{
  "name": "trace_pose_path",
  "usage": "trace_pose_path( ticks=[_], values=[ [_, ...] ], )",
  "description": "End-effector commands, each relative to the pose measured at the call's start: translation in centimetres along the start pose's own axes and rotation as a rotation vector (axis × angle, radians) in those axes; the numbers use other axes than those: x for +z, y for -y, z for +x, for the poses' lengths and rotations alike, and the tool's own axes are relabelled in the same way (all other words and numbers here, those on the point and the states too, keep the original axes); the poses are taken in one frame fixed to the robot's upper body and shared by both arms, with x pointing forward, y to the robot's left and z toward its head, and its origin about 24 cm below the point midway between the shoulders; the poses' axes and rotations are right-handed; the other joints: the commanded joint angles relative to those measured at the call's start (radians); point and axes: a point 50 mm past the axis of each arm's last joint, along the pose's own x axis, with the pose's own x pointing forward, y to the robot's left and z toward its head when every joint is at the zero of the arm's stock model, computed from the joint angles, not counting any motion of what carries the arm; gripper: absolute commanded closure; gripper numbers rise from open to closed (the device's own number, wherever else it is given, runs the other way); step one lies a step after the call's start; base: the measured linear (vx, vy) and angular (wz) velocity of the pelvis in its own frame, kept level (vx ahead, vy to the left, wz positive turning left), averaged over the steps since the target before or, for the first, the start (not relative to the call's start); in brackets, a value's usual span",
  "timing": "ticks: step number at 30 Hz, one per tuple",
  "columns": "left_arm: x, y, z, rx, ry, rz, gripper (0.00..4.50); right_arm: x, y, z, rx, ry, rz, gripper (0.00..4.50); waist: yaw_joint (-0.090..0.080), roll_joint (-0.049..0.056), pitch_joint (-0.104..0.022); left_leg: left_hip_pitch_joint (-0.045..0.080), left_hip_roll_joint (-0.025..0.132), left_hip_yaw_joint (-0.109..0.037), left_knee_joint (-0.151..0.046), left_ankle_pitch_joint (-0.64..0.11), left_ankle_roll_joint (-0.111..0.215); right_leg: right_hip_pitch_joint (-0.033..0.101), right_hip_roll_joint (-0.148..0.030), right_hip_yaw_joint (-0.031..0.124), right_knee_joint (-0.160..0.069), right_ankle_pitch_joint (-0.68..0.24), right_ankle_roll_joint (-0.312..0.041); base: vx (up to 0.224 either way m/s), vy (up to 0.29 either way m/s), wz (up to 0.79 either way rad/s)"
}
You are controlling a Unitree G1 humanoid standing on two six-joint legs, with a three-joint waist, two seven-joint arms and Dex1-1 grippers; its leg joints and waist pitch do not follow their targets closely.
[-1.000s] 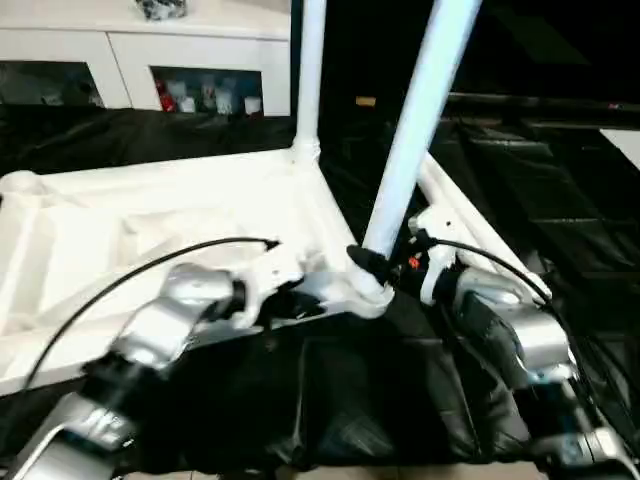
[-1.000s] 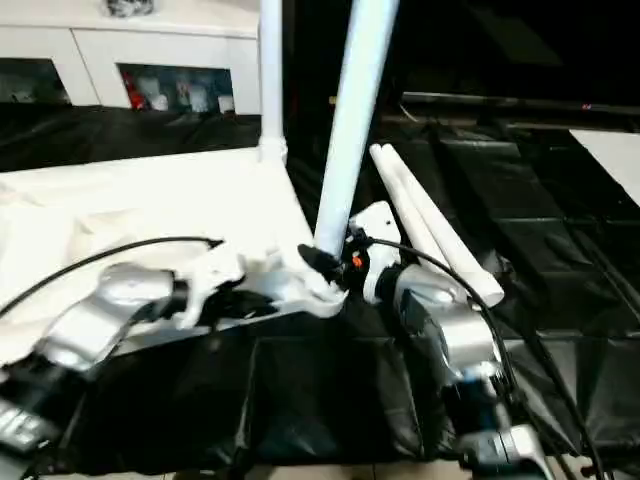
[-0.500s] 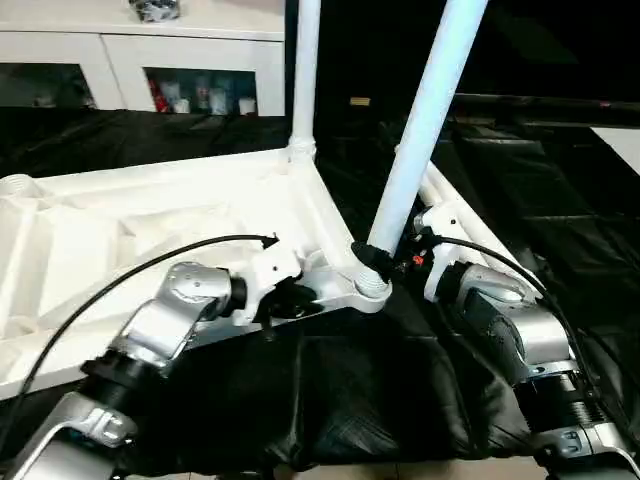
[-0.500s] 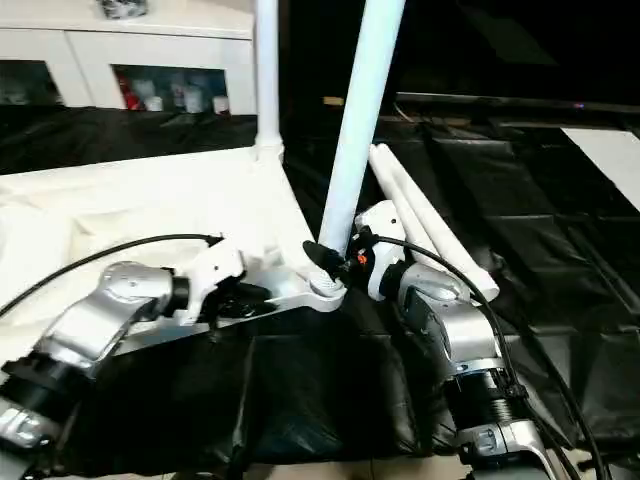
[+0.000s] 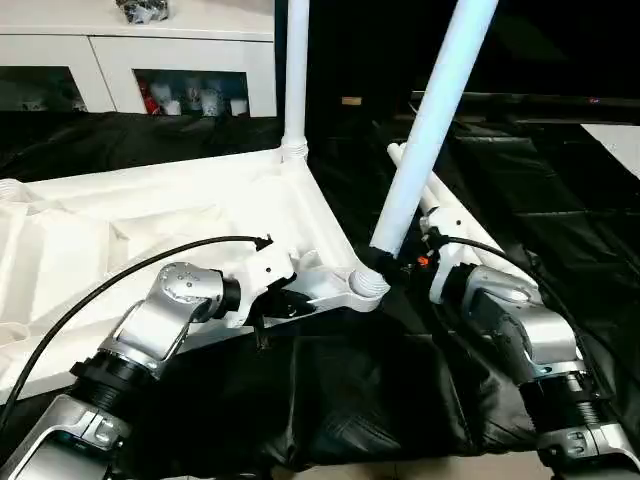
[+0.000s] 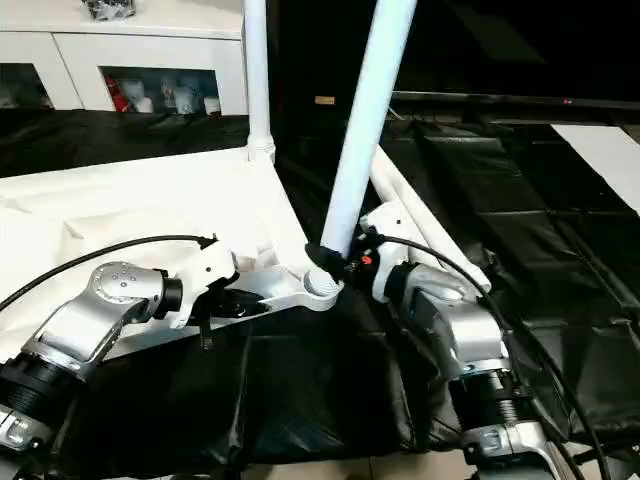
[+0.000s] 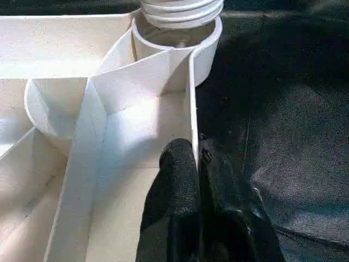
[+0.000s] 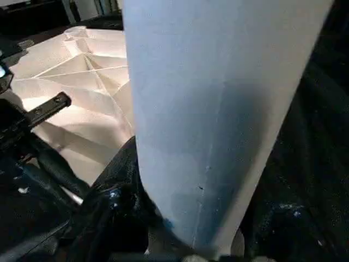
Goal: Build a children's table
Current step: Insert table leg to table base
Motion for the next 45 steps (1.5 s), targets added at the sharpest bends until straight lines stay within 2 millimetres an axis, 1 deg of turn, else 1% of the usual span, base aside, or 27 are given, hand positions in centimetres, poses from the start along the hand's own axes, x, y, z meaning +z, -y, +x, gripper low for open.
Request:
trace_pose_path(
  ticks=[1,6,13,14,17,19,20,24,25,26,27,28,29,30,31,32,34,35,36,37,38,39,41,42,43,44,45],
  values=[
    [-0.7,0.0,-0.1,0.003,-0.015,-0.016,4.5,-1.0,-0.1,-0.3,0.008,-0.042,0.027,2.62,0.002,0.006,-0.07,0.038,0.069,-0.038,-0.077,-0.258,-0.041,0.022,-0.096,0.05,-0.089,-0.169,-0.219,0.0,0.0,0.0],
    [-0.1,0.2,-0.1,-0.014,0.035,0.005,4.5,-1.5,0.1,0.1,0.003,-0.041,0.074,2.62,0.001,0.007,-0.068,0.041,0.07,-0.039,-0.079,-0.285,-0.049,0.019,-0.098,0.051,-0.093,-0.209,-0.218,0.0,0.0,0.0],
    [0.1,0.6,0.0,-0.045,0.049,0.0,4.5,-2.0,0.4,0.7,-0.002,-0.049,0.097,2.62,0.001,0.008,-0.07,0.039,0.07,-0.038,-0.078,-0.264,-0.047,0.02,-0.097,0.05,-0.089,-0.172,-0.226,0.0,0.0,0.0],
    [0.1,0.6,0.0,-0.041,0.05,-0.001,4.5,-2.4,0.6,0.7,-0.007,-0.06,0.118,2.62,0.001,0.006,-0.069,0.04,0.07,-0.037,-0.078,-0.267,-0.044,0.02,-0.096,0.05,-0.089,-0.176,-0.226,0.0,0.0,0.0],
    [0.1,0.4,-0.1,-0.029,0.052,-0.004,4.5,-2.8,0.7,0.5,-0.01,-0.063,0.135,2.62,0.002,0.006,-0.067,0.04,0.071,-0.039,-0.079,-0.287,-0.049,0.018,-0.099,0.051,-0.094,-0.219,-0.22,0.0,0.0,0.0],
    [0.1,0.3,-0.1,-0.015,0.05,-0.004,4.5,-3.0,0.7,0.3,-0.009,-0.053,0.164,2.62,0.001,0.005,-0.067,0.041,0.071,-0.038,-0.08,-0.291,-0.05,0.018,-0.098,0.051,-0.094,-0.225,-0.218,0.0,0.0,0.0],
    [0.1,0.2,-0.2,-0.002,0.052,-0.01,4.5,-3.1,0.6,0.0,-0.006,-0.038,0.195,2.62,0.002,0.006,-0.068,0.041,0.071,-0.039,-0.081,-0.286,-0.049,0.018,-0.098,0.051,-0.093,-0.22,-0.216,0.0,0.0,0.0],
    [0.1,-0.2,-0.1,0.037,0.057,-0.02,4.5,-4.4,0.9,-0.9,-0.044,0.0,0.281,2.62,0.004,0.006,-0.071,0.038,0.07,-0.037,-0.078,-0.258,-0.036,0.021,-0.098,0.05,-0.09,-0.171,-0.224,0.0,0.0,0.0],
    [0.1,-0.3,0.0,0.044,0.061,-0.024,4.5,-4.8,0.9,-1.2,-0.056,0.001,0.292,2.62,0.005,0.005,-0.071,0.038,0.07,-0.036,-0.078,-0.251,-0.031,0.02,-0.098,0.05,-0.091,-0.166,-0.225,0.0,0.0,0.0],
    [0.2,-0.3,0.0,0.05,0.066,-0.027,4.5,-5.2,0.9,-1.4,-0.07,-0.001,0.299,2.62,0.007,0.01,-0.07,0.037,0.069,-0.036,-0.077,-0.254,-0.03,0.02,-0.1,0.051,-0.092,-0.175,-0.224,0.0,0.0,0.0],
    [0.2,-0.4,0.1,0.055,0.068,-0.028,4.5,-5.6,0.9,-1.6,-0.08,-0.002,0.302,2.62,0.007,0.009,-0.069,0.039,0.071,-0.036,-0.078,-0.264,-0.031,0.018,-0.1,0.05,-0.095,-0.19,-0.221,0.0,0.0,0.0],
    [0.3,-0.5,0.2,0.06,0.068,-0.028,4.5,-6.1,0.7,-1.7,-0.09,-0.004,0.304,2.62,0.007,0.008,-0.069,0.04,0.07,-0.037,-0.078,-0.275,-0.033,0.019,-0.1,0.05,-0.097,-0.215,-0.216,0.0,0.0,0.0],
    [0.3,-0.5,0.2,0.062,0.067,-0.027,4.5,-6.2,0.7,-1.8,-0.096,-0.006,0.3,2.62,0.008,0.008,-0.067,0.04,0.07,-0.037,-0.079,-0.286,-0.034,0.016,-0.101,0.051,-0.1,-0.242,-0.209,0.0,0.0,0.0],
    [0.3,-0.5,0.2,0.064,0.067,-0.027,4.5,-6.4,0.6,-1.9,-0.102,-0.008,0.297,2.62,0.008,0.012,-0.067,0.04,0.071,-0.038,-0.081,-0.3,-0.038,0.016,-0.102,0.051,-0.104,-0.27,-0.199,0.0,0.0,0.0],
    [0.3,-0.5,0.3,0.066,0.066,-0.026,4.5,-6.6,0.5,-1.9,-0.109,-0.01,0.292,2.62,0.008,0.011,-0.066,0.041,0.071,-0.039,-0.081,-0.309,-0.04,0.014,-0.102,0.051,-0.105,-0.286,-0.194,0.0,0.0,0.0],
    [0.3,-0.6,0.3,0.068,0.065,-0.026,4.5,-6.7,0.3,-1.9,-0.112,-0.02,0.272,2.62,0.008,0.013,-0.065,0.042,0.071,-0.041,-0.083,-0.325,-0.045,0.013,-0.101,0.051,-0.108,-0.314,-0.183,0.0,0.0,0.0],
    [0.3,-0.7,0.3,0.069,0.057,-0.021,4.5,-6.7,-0.2,-1.8,-0.108,-0.078,0.172,2.62,0.009,0.021,-0.066,0.046,0.072,-0.045,-0.085,-0.354,-0.06,0.008,-0.102,0.052,-0.112,-0.361,-0.165,0.0,0.0,0.0],
    [0.3,-0.7,0.3,0.069,0.057,-0.02,4.5,-6.7,-0.3,-1.7,-0.104,-0.089,0.154,2.62,0.007,0.018,-0.066,0.045,0.071,-0.045,-0.087,-0.361,-0.065,0.008,-0.101,0.052,-0.112,-0.365,-0.161,0.0,0.0,0.0],
    [0.3,-0.7,0.3,0.069,0.056,-0.02,4.5,-6.7,-0.4,-1.7,-0.103,-0.093,0.147,2.62,0.007,0.018,-0.066,0.045,0.071,-0.045,-0.087,-0.361,-0.065,0.008,-0.101,0.052,-0.112,-0.365,-0.161,0.0,0.0,0.0],
    [0.3,-0.7,0.2,0.065,0.051,-0.014,4.5,-6.5,-0.5,-1.5,-0.093,-0.105,0.119,2.62,0.007,0.021,-0.066,0.047,0.072,-0.046,-0.086,-0.373,-0.068,0.005,-0.102,0.054,-0.113,-0.371,-0.162,0.0,0.0,0.0],
    [0.3,-0.8,0.2,0.062,0.043,-0.007,4.5,-6.2,-0.6,-1.3,-0.082,-0.117,0.091,2.62,0.006,0.02,-0.066,0.047,0.073,-0.047,-0.088,-0.379,-0.072,0.005,-0.101,0.053,-0.112,-0.367,-0.16,0.0,0.0,0.0],
    [0.2,-0.8,0.2,0.059,0.034,0.002,4.5,-6.0,-0.7,-1.1,-0.068,-0.128,0.068,2.62,0.004,0.021,-0.065,0.047,0.071,-0.047,-0.089,-0.392,-0.076,0.005,-0.1,0.053,-0.113,-0.371,-0.16,0.0,0.0,0.0],
    [0.2,-0.8,0.2,0.055,0.025,0.009,4.5,-5.6,-0.7,-0.6,-0.044,-0.141,0.044,2.62,0.002,0.02,-0.063,0.051,0.07,-0.048,-0.089,-0.42,-0.08,0.002,-0.101,0.053,-0.117,-0.397,-0.161,0.0,0.0,0.0],
    [0.1,-0.8,0.1,0.05,0.019,0.014,4.5,-5.4,-0.7,-0.2,-0.018,-0.153,0.036,2.62,-0.001,0.02,-0.06,0.053,0.069,-0.052,-0.089,-0.451,-0.084,0.001,-0.105,0.054,-0.122,-0.446,-0.153,0.0,0.0,0.0],
    [0.1,-0.8,0.1,0.045,0.017,0.017,4.5,-5.3,-0.8,0.0,0.0,-0.166,0.028,2.62,-0.005,0.019,-0.059,0.053,0.068,-0.054,-0.088,-0.463,-0.085,0.001,-0.107,0.053,-0.125,-0.472,-0.15,0.0,0.0,0.0],
    [0.2,-0.8,0.1,0.041,0.015,0.02,4.5,-5.3,-0.8,0.1,0.016,-0.179,0.021,2.62,-0.007,0.013,-0.059,0.051,0.069,-0.054,-0.09,-0.464,-0.084,0.002,-0.106,0.053,-0.126,-0.482,-0.146,0.0,0.0,0.0],
    [0.2,-0.8,0.1,0.038,0.013,0.021,4.5,-5.3,-0.8,0.3,0.036,-0.197,0.015,2.62,-0.008,0.016,-0.059,0.05,0.069,-0.057,-0.091,-0.465,-0.086,0.002,-0.106,0.052,-0.124,-0.488,-0.143,0.0,0.0,0.0]
  ],
)
